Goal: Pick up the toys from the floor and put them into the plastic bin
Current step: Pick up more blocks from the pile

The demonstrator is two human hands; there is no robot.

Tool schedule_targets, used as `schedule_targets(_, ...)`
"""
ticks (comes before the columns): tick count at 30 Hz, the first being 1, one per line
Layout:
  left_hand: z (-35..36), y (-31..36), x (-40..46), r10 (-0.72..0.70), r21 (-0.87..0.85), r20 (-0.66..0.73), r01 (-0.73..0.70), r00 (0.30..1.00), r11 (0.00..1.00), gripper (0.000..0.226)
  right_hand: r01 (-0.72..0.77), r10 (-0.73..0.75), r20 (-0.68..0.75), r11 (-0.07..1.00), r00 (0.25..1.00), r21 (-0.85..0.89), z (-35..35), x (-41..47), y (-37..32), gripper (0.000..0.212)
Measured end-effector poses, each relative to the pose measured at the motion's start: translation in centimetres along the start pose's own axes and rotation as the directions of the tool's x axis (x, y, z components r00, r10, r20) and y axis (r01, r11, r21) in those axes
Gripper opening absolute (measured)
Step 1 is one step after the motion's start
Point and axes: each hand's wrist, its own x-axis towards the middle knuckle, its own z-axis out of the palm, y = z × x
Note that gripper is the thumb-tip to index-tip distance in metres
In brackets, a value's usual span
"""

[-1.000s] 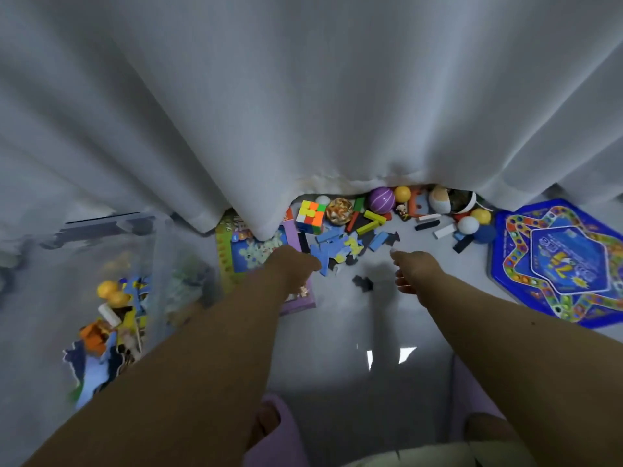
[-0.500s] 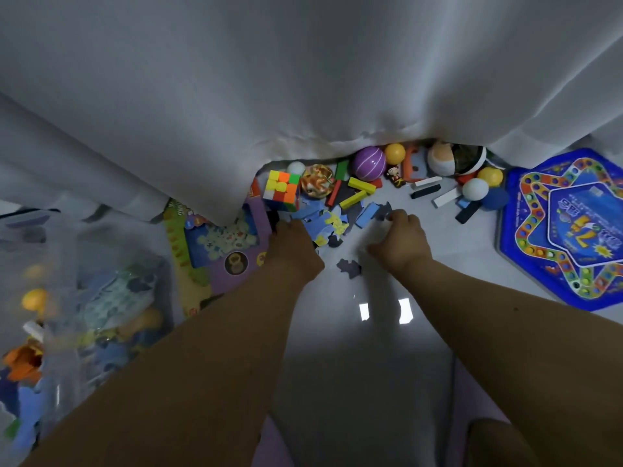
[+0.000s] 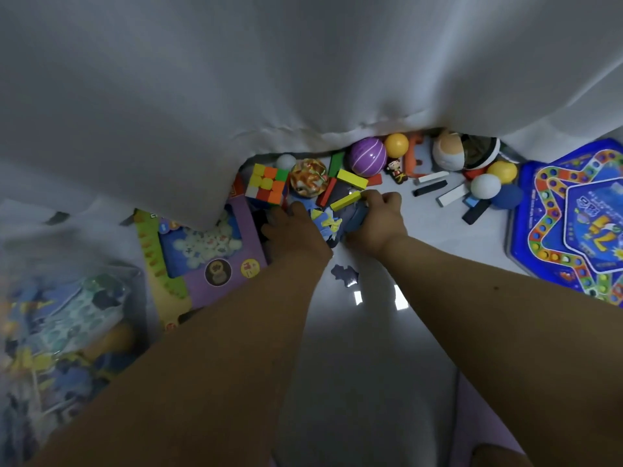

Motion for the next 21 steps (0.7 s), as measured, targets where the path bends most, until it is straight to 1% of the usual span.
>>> schedule_targets(2, 0.0, 0.0, 0.1, -0.015, -0.05, 0.003, 0.015, 1.0, 0.999, 0.096, -0.017, 0.016, 0.01, 0.999, 1.0, 0.044, 0.1, 0.1, 0.1, 0.066)
schedule_targets(5, 0.0, 0.1, 0.1, -0.025, -0.09, 0.023, 0.027, 0.999, 0.996, 0.103, -0.041, 0.038, 0.043, 0.997, 0.998, 0.071, 0.0, 0.4, 0.0, 0.066)
schedule_targets(9, -0.5, 0.3, -0.1, -0.002, -0.177, 0.064, 0.013, 0.998, 0.984, 0.104, -0.102, 0.092, 0.08, 0.986, 0.993, 0.131, -0.3, 0.8, -0.3, 0.056)
schedule_targets(11, -0.9, 0.4, -0.1, -0.002, -0.222, 0.083, 0.021, 0.997, 0.975, 0.101, -0.195, 0.168, 0.126, 0.95, 0.978, 0.245, -0.4, 1.0, -0.4, 0.057)
schedule_targets(13, -1.2, 0.4, -0.1, 0.005, -0.263, 0.104, 0.022, 0.995, 0.965, 0.098, -0.291, 0.225, 0.203, 0.87, 0.953, 0.399, -0.6, 1.0, -0.6, 0.054)
schedule_targets(14, -1.4, 0.3, -0.1, 0.018, -0.301, 0.109, 0.016, 0.994, 0.953, 0.095, -0.31, 0.227, 0.23, 0.841, 0.946, 0.444, -0.7, 1.0, -0.7, 0.046)
schedule_targets(15, -1.6, 0.2, -0.1, 0.04, -0.346, 0.121, 0.004, 0.992, 0.938, 0.091, -0.314, 0.222, 0.246, 0.838, 0.943, 0.447, -0.8, 1.1, -0.8, 0.035)
schedule_targets(16, -1.9, 0.0, -0.2, 0.064, -0.39, 0.139, -0.005, 0.988, 0.921, 0.085, -0.313, 0.217, 0.256, 0.841, 0.942, 0.441, -0.8, 1.1, -0.9, 0.03)
schedule_targets(17, -2.2, -0.1, -0.2, 0.093, -0.441, 0.154, -0.016, 0.984, 0.898, 0.077, -0.318, 0.22, 0.263, 0.845, 0.939, 0.43, -0.7, 1.2, -1.0, 0.035)
schedule_targets(19, -2.7, -0.6, -0.2, 0.141, -0.56, 0.197, -0.007, 0.97, 0.829, 0.059, -0.328, 0.229, 0.273, 0.852, 0.934, 0.407, -0.6, 1.4, -1.1, 0.05)
schedule_targets(20, -2.8, -0.8, -0.1, 0.145, -0.609, 0.221, 0.02, 0.964, 0.793, 0.053, -0.33, 0.229, 0.279, 0.855, 0.932, 0.399, -0.6, 1.5, -1.1, 0.051)
schedule_targets(21, -2.9, -1.1, 0.0, 0.138, -0.642, 0.23, 0.043, 0.963, 0.765, 0.053, -0.33, 0.228, 0.287, 0.861, 0.93, 0.386, -0.5, 1.6, -1.1, 0.049)
